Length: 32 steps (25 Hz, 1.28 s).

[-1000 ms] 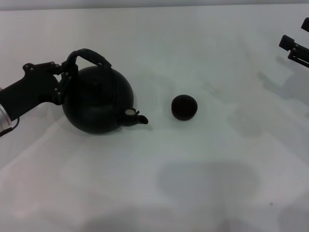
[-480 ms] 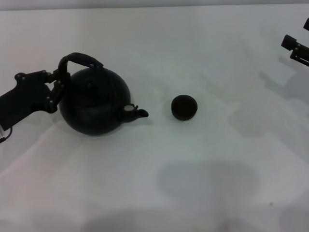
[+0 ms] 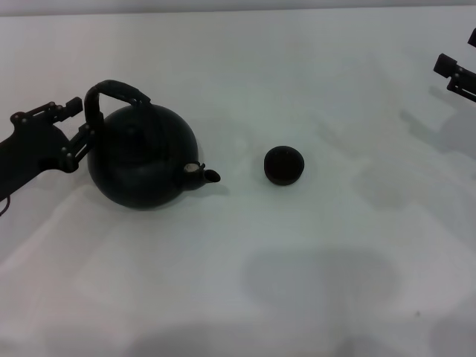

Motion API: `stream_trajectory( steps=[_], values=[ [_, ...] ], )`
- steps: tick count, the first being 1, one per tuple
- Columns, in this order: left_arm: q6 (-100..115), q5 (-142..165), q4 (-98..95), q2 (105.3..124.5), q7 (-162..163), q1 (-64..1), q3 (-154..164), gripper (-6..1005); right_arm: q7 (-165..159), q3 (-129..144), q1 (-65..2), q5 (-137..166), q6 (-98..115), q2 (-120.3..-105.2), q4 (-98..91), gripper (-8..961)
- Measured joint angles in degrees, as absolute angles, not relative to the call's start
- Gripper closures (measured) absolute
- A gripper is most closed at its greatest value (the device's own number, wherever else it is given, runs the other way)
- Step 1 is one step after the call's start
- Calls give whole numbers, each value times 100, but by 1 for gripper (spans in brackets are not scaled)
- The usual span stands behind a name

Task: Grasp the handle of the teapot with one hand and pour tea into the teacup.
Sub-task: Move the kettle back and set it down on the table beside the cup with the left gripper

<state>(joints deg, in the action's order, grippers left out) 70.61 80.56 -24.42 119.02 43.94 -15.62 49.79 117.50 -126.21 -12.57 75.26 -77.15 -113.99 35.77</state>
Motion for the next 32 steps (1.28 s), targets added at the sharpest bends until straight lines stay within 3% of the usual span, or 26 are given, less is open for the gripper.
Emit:
stream_trajectory(
  steps=[2, 8, 13, 32],
  values=[
    [7055, 8052, -2440, 11906, 4321, -1559, 4978, 618, 11750, -12621, -1257, 7528, -7715, -11399, 3577, 111],
    [7077, 8048, -2441, 11909, 4130, -1557, 5002, 591, 11750, -12621, -1257, 7532, -7708, -11399, 3577, 111],
    [7176, 8066, -2436, 11910, 4036, -1539, 5025, 410, 11750, -12621, -1261, 7531, -7684, -11399, 3577, 111],
    [7528, 8026, -2622, 11909, 4068, -1424, 5023, 409, 11746, -12621, -1320, 7523, -7629, -11399, 3577, 112]
  ],
)
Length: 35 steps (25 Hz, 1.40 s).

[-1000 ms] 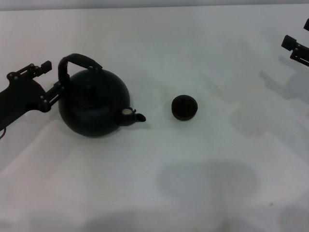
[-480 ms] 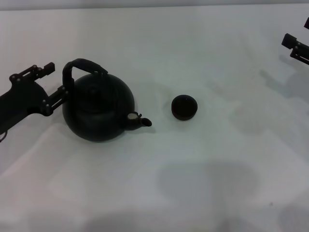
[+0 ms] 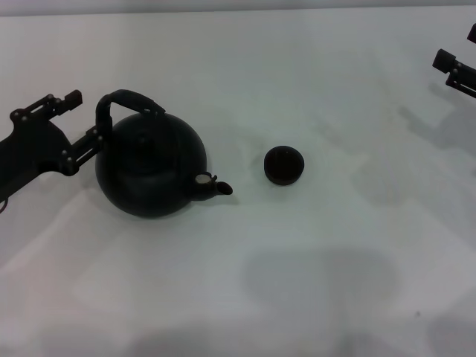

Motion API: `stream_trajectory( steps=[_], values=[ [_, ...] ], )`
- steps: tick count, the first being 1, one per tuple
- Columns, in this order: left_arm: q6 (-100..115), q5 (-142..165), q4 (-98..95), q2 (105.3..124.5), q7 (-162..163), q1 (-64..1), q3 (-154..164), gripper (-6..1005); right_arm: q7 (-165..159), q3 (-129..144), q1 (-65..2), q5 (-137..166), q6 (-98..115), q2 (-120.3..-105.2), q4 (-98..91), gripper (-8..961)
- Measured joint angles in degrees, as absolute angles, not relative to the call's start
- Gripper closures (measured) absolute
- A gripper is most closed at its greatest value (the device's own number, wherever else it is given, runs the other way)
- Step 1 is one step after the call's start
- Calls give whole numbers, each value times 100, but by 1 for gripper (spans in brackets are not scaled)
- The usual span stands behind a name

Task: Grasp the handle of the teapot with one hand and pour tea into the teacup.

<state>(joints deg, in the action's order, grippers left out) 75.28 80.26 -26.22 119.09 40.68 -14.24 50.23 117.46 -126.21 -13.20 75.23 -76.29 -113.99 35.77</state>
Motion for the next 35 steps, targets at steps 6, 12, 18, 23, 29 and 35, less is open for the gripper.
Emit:
stream_trajectory(
  steps=[6, 12, 18, 23, 29, 35],
  values=[
    [7654, 8038, -2630, 11909, 4149, -1399, 5027, 409, 11744, -12621, -1334, 7519, -7627, -11399, 3577, 112],
    [7879, 8053, -2655, 11909, 4237, -1274, 5029, 408, 11741, -12621, -1336, 7515, -7627, -11399, 3586, 112],
    [8112, 8020, -2806, 11930, 4275, -944, 5036, 408, 11716, -12621, -1337, 7523, -7628, -11387, 3611, 112],
    [8327, 7787, -3005, 11945, 4304, -482, 5036, 408, 11708, -12620, -1353, 7530, -7629, -11354, 3602, 112],
    [8421, 7028, -3136, 11932, 4261, 171, 4981, 408, 11764, -12621, -1333, 7523, -7629, -11344, 3581, 112],
    [8669, 5881, -3165, 11905, 4251, 772, 4543, 408, 11890, -12731, -1233, 7482, -7657, -11348, 3577, 111]
  ],
)
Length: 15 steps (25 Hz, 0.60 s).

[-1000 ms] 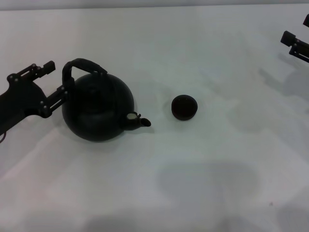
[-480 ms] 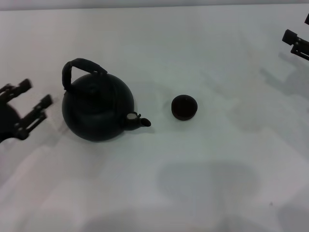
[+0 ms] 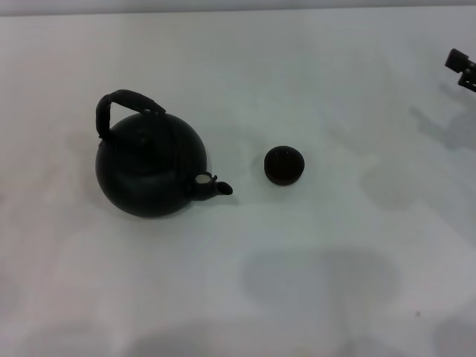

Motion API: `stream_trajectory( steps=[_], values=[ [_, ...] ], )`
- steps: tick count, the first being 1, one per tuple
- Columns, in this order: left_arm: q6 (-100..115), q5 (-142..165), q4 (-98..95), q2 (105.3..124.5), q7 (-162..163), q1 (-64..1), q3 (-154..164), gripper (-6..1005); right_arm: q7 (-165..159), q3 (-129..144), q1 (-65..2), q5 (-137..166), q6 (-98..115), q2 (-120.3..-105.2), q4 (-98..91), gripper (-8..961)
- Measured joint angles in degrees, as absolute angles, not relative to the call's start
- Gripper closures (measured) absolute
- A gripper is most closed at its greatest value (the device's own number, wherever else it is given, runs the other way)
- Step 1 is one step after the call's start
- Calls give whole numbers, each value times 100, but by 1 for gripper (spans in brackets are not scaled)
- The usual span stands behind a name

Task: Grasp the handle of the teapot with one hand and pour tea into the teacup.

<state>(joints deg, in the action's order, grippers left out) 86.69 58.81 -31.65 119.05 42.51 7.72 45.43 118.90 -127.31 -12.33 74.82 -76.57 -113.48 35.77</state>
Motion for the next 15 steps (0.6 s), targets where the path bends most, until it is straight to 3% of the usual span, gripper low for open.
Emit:
stream_trajectory(
  steps=[5, 15],
  values=[
    [9012, 5651, -2948, 11930, 4283, 841, 3699, 416, 12141, -12970, -1097, 7438, -7674, -11433, 3527, 112],
    [9039, 5387, -2430, 11908, 4246, 676, 3351, 417, 13457, -12968, -994, 6147, -7808, -11454, 2278, 111]
  ],
)
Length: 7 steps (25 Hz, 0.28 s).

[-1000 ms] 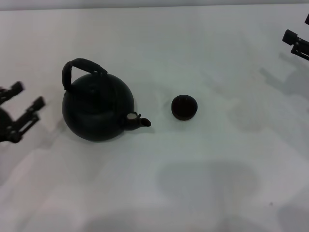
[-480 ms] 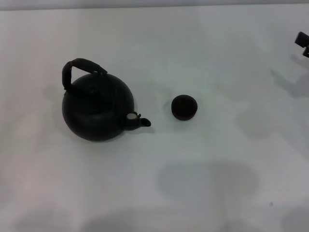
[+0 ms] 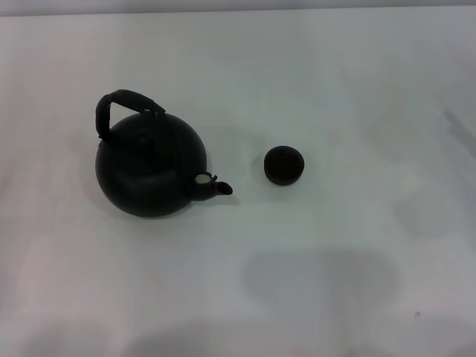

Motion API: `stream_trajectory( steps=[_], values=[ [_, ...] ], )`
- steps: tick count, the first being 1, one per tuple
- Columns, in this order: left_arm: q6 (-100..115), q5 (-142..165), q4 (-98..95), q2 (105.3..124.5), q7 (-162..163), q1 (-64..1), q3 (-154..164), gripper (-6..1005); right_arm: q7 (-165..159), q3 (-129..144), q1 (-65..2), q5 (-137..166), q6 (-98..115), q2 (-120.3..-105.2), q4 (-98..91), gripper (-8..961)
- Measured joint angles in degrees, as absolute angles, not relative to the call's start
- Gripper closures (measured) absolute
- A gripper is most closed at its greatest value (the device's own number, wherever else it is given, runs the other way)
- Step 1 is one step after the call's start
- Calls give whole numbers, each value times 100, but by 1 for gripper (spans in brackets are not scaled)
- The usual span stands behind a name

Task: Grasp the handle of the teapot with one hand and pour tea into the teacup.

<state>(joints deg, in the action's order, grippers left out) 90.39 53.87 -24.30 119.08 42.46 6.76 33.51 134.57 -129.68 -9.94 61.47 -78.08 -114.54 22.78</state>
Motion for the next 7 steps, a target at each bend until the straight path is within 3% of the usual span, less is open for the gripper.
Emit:
stream_trajectory(
  steps=[7],
  values=[
    [8930, 5198, -2167, 11904, 4182, 433, 3332, 417, 14573, -12954, -1025, 5361, -7962, -11482, 1435, 111]
  ],
)
